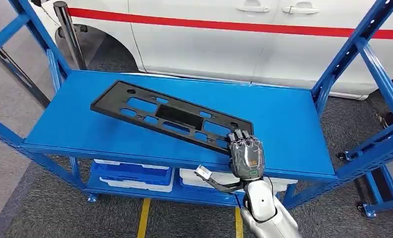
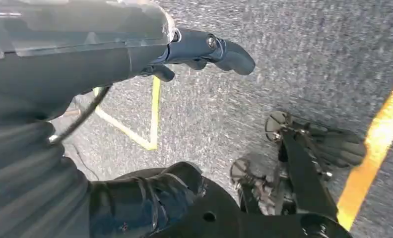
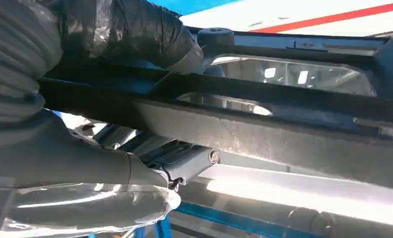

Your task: Take the parts from the cabinet and place them on the table.

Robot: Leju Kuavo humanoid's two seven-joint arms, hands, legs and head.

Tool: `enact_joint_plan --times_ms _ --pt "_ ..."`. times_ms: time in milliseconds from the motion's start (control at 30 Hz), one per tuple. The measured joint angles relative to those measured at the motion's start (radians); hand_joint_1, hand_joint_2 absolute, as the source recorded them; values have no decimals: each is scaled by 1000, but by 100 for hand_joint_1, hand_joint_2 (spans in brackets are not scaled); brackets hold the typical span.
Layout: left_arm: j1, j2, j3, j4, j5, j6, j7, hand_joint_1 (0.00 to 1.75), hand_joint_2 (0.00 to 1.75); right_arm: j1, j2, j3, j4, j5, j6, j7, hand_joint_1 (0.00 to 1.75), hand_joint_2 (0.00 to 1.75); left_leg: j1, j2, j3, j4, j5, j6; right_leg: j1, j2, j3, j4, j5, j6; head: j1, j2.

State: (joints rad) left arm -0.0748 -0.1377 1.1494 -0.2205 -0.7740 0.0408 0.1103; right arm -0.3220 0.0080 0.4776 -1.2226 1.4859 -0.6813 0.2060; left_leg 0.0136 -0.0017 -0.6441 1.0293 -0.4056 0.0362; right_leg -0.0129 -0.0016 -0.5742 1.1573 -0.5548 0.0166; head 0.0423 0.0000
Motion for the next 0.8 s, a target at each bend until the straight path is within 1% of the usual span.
enact_joint_plan --times_ms 33,67,100,133,167,200,233,267,300,333,367,400,433,467,500,533,567,600,633,667,700,733,767,800 --pt "-1 -2 0 0 -2 -1 0 0 175 0 0 -2 -9 0 0 2 173 175 0 0 -4 2 5 -3 1 0 62 -96 24 -8 0 0" --pt "-1 -5 0 0 -3 -2 0 0 175 0 0 -4 -18 0 0 3 173 175 -4 -1 -9 3 11 -10 7 1 84 -140 7 -10 0 0" --pt "-1 -5 0 0 -3 -2 1 0 175 2 2 -6 -25 0 -2 5 173 175 -2 -1 -5 -1 17 -17 12 2 74 -130 31 -11 -1 0" --pt "-2 -5 0 0 -3 -2 2 0 175 0 2 -6 -29 0 -3 8 173 175 -2 -1 -6 0 24 -23 13 3 71 -138 30 -13 0 0" --pt "-2 -6 0 0 -3 -3 2 0 175 0 2 -6 -32 0 -3 11 173 175 -1 -1 -8 -5 32 -30 15 3 65 -133 33 -18 0 0" --pt "2 -6 0 0 -3 -4 3 0 175 2 2 -6 -35 0 -3 12 173 175 -7 -3 -11 -9 42 -37 11 2 57 -140 45 -27 0 0" --pt "-2 -6 1 0 -4 -5 3 0 175 1 2 -6 -36 0 -3 13 173 175 0 -2 -16 2 22 -41 2 -5 52 -145 59 -35 0 0" --pt "-2 -6 0 0 -4 -5 3 0 175 1 3 -6 -36 0 -3 14 173 175 -2 -2 -35 33 -32 -42 1 -4 39 -146 69 -47 -2 0" --pt "-2 -6 0 0 -4 -6 3 0 175 2 5 -6 -36 0 -3 15 173 175 0 -2 -54 94 -97 -46 1 -5 25 -145 79 -51 -3 0" --pt "-1 -6 1 0 -4 -8 3 0 175 3 7 -6 -36 0 -4 15 173 175 1 -2 -72 172 -153 -50 2 -5 11 -144 90 -53 -3 0" --pt "-1 -6 1 0 -4 -8 3 0 175 4 8 -6 -35 0 -3 15 173 175 1 -2 -87 246 -189 -55 3 -5 -4 -142 101 -52 -3 0" --pt "-1 -6 1 0 -5 -8 4 0 175 5 8 -6 -35 0 -4 14 173 175 1 -2 -89 292 -192 -57 3 -6 -19 -140 110 -50 -3 0" --pt "-1 -6 1 0 -5 -8 4 0 175 6 8 -6 -34 0 -4 10 173 175 1 -2 -73 297 -170 -58 3 -7 -34 -136 118 -49 -3 0" --pt "-1 -6 1 0 -6 -9 4 0 175 6 9 -6 -33 -1 -3 0 173 175 2 -2 -33 260 -133 -57 3 -8 -51 -130 126 -46 -4 0" --pt "-2 -6 1 0 -6 -11 4 0 175 7 11 -6 -32 -3 -3 -10 173 175 2 -2 23 188 -100 -55 2 -8 -64 -124 132 -43 -4 0" --pt "-3 -6 1 0 -5 -12 3 0 175 7 13 -7 -32 -4 -4 -22 173 175 2 -2 91 97 -89 -50 2 -7 -75 -118 138 -40 -4 0" --pt "-6 -6 1 0 -6 -13 3 0 175 7 16 -7 -32 -6 -4 -34 173 175 -1 -3 141 15 -122 -45 5 -7 -83 -113 143 -34 -4 0" --pt "-6 -6 1 0 -5 -14 2 0 175 8 19 -9 -32 -8 -4 -49 173 175 -5 -6 159 -21 -129 -41 7 -7 -86 -109 150 -27 -2 0" --pt "-6 -6 1 0 -5 -14 2 0 175 10 22 -11 -32 -11 -4 -59 173 175 -7 -5 148 -18 -124 -38 6 -9 -85 -113 158 -20 -2 0" --pt "-7 -6 1 0 -5 -14 2 0 175 10 26 -12 -32 -11 -4 -65 173 175 -9 -5 145 -15 -121 -33 5 -9 -86 -117 166 -15 -3 0" --pt "-8 -6 1 0 -5 -14 2 0 175 11 27 -12 -32 -11 -4 -70 173 175 -9 -4 140 -18 -114 -24 6 -8 -86 -120 174 -8 -2 0" --pt "-6 -10 1 0 -5 -14 2 0 175 12 27 -13 -31 -11 -4 -71 173 175 2 1 135 -27 -98 -15 6 -4 -93 -116 172 -3 -2 0" --pt "-8 -10 1 0 -5 -14 2 0 175 14 27 -16 -30 -11 -4 -71 173 175 1 4 123 -28 -85 -4 3 -1 -104 -96 126 0 -2 0" --pt "-9 -10 1 0 -5 -13 2 0 175 14 27 -19 -30 -12 -4 -71 173 175 1 5 108 -27 -71 5 1 0 -121 -42 55 3 0 0"
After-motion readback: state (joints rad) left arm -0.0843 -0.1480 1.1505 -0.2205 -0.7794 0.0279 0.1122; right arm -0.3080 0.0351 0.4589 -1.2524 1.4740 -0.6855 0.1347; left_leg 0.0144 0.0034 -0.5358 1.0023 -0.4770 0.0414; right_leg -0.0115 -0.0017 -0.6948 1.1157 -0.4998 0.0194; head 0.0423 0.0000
